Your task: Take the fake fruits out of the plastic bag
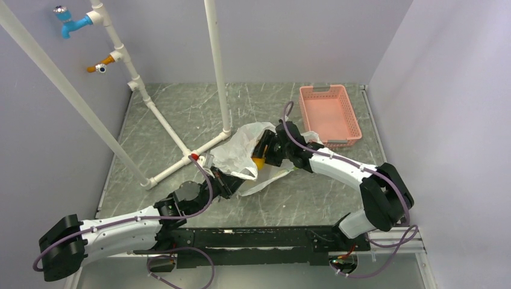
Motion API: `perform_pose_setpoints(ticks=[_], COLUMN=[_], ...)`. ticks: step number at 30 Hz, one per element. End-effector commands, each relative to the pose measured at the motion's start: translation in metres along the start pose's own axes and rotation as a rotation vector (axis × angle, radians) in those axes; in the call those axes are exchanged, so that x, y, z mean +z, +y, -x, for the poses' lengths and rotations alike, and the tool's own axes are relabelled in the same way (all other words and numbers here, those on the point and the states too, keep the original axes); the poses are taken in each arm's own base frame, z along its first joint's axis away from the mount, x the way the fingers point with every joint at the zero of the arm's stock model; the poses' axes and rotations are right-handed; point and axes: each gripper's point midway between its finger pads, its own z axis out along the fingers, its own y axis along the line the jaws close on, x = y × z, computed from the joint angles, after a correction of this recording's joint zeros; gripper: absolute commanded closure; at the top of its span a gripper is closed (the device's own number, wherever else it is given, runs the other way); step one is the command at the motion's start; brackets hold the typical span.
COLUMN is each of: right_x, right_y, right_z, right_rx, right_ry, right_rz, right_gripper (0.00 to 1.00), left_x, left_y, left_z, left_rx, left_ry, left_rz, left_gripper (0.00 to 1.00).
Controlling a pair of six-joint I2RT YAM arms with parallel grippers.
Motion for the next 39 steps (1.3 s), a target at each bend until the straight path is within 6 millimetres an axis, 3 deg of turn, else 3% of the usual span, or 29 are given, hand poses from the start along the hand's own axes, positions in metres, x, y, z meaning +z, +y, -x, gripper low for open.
perform_pose_setpoints(ticks=[1,5,9,12,16,19,25,29,34,39], right_x=[-0.03,-0.056,-0.081,-0.097,-0.127,-0.15,-0.208,-0.238,-0.238,-0.209], right_y=[0.043,0.059,0.059,0.051,0.047,0.037,-0.003,-0.022,-0.042,-0.087], right_z=[-0.024,-0.035,-0.037,-0.034,-0.012,0.025,0.119,0.166,0.211,0.256], right_rx=[-0.224,-0.355,-0.466,-0.577,-0.701,-0.681,-0.521,-0.414,-0.383,-0.299], right_ry=[0.12,0.123,0.078,0.019,-0.135,-0.343,-0.818,-0.994,-1.081,-1.011], right_rz=[0.277,0.413,0.459,0.455,0.403,0.269,-0.123,-0.407,-0.584,-0.598], right_gripper=[0.91,1.0,1.0,1.0,1.0,1.0,1.0,1.0,1.0,1.0], left_x=[-0.001,-0.002,-0.006,-0.009,-0.013,-0.017,-0.023,-0.024,-0.024,-0.031], left_y=[-0.008,-0.005,-0.003,-0.001,0.0,0.004,0.009,0.009,0.011,0.018], left_z=[0.014,0.019,0.027,0.028,0.031,0.032,0.032,0.03,0.032,0.032], left_rx=[-0.005,-0.003,-0.024,-0.036,-0.031,-0.029,-0.026,-0.036,-0.026,-0.015], left_ry=[-0.046,-0.061,-0.102,-0.108,-0.112,-0.116,-0.119,-0.109,-0.1,-0.086], left_rz=[-0.008,0.015,0.019,0.03,0.042,0.054,0.068,0.073,0.096,0.142], left_gripper=[1.0,1.0,1.0,1.0,1.0,1.0,1.0,1.0,1.0,1.0])
